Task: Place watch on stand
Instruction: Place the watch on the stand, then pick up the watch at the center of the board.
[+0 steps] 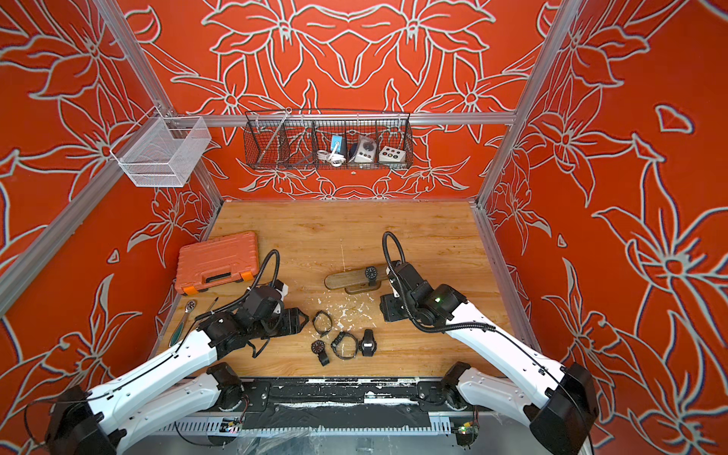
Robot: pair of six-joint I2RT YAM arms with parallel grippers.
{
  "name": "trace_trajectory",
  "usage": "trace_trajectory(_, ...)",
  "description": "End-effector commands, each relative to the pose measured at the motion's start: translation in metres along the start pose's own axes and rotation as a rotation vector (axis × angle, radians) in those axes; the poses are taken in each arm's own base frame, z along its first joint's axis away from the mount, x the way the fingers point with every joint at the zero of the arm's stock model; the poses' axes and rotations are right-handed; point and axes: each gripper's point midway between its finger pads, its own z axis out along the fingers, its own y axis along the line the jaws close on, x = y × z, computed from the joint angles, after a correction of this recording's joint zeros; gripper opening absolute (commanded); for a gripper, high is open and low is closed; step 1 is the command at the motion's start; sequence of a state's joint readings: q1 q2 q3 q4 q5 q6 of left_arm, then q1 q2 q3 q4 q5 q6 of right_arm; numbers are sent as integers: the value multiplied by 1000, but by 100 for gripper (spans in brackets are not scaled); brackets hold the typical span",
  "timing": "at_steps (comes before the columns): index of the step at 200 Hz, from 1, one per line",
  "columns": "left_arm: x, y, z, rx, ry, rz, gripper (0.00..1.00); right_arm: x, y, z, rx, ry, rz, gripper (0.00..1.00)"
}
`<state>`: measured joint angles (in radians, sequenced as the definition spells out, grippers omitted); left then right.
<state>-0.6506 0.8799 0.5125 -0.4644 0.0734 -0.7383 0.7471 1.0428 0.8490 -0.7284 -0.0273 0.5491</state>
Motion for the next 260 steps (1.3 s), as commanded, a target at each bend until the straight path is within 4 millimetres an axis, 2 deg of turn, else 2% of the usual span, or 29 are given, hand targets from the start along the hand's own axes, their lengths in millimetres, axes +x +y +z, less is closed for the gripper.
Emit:
trace_trajectory(1, 3, -10, 8, 22, 1, -31, 67, 0, 2, 4, -11, -10, 17, 62)
trace_trajectory(34, 6, -18, 19, 26, 17, -21, 64, 4, 1, 5, -12, -10, 18, 62)
trace_trajectory(46, 10, -15, 29, -5, 41, -15, 62, 7, 1, 6, -18, -9, 20, 62)
trace_trajectory(104, 12, -12, 48, -60, 74, -8, 51, 11, -3, 7, -13, -15, 17, 61)
trace_trajectory(152, 15, -14, 62, -76, 111, 6, 45, 14, -4, 8, -12, -14, 8, 61)
trace_trajectory(163, 15, -13, 65, -84, 116, 8, 42, 15, -5, 8, -10, -13, 8, 61)
trace_trajectory(197, 13, -7, 70, -138, 114, 36, 21, 16, -6, 9, -8, -9, 2, 61)
trace_trajectory(223, 8, -2, 71, -174, 98, 67, 10, 16, -6, 9, -9, -11, 1, 60)
trace_trajectory(249, -5, -10, 69, -156, 53, 120, 0, 15, -5, 8, -16, -22, 0, 59)
trace_trajectory(260, -12, -18, 68, -133, 27, 157, 0, 14, -4, 7, -28, -33, 1, 59)
